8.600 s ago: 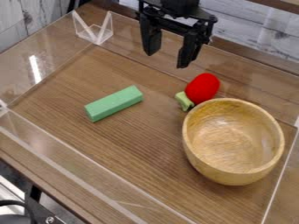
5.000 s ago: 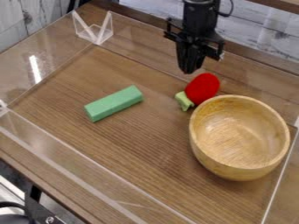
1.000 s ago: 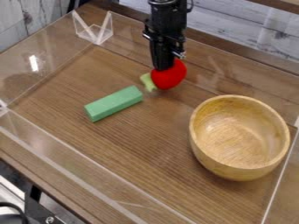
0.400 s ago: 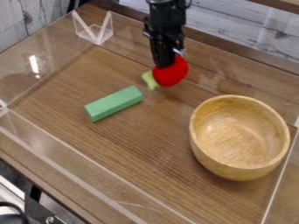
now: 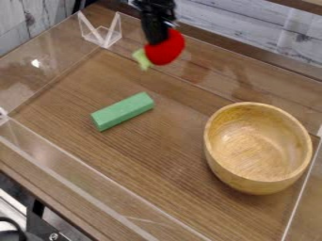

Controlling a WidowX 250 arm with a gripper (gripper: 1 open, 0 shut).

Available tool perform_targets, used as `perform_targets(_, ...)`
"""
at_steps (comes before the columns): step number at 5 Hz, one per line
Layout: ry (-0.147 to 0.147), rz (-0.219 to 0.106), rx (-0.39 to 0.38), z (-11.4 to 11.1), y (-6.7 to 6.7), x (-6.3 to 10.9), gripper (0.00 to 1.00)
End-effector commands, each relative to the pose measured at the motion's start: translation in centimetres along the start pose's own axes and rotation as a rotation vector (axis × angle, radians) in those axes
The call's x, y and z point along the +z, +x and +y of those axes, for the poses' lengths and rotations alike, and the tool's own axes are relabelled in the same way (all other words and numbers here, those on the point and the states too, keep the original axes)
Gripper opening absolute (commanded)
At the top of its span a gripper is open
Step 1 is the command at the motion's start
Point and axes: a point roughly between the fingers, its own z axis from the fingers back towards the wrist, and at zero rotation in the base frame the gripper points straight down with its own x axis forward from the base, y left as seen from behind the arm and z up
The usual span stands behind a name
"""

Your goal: Move the red fruit to the left side of the table

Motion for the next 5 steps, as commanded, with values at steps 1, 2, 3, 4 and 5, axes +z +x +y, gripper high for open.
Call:
perform_targets(1, 0.082, -0.066, 0.070, 3.9, -1.4, 3.8, 0.00)
perform_targets(2, 0.087, -0.036, 0.024, 6.5, -4.3, 3.3, 0.00)
perform_targets(3, 0.089, -0.010, 0.009, 8.1, -6.8, 2.5, 0.00)
perform_targets(4, 0.083, 0.009, -0.014, 8.5, -7.6, 1.1, 0.00)
perform_targets(5, 0.081, 0.014, 0.054, 8.9, -7.3, 0.3, 0.00)
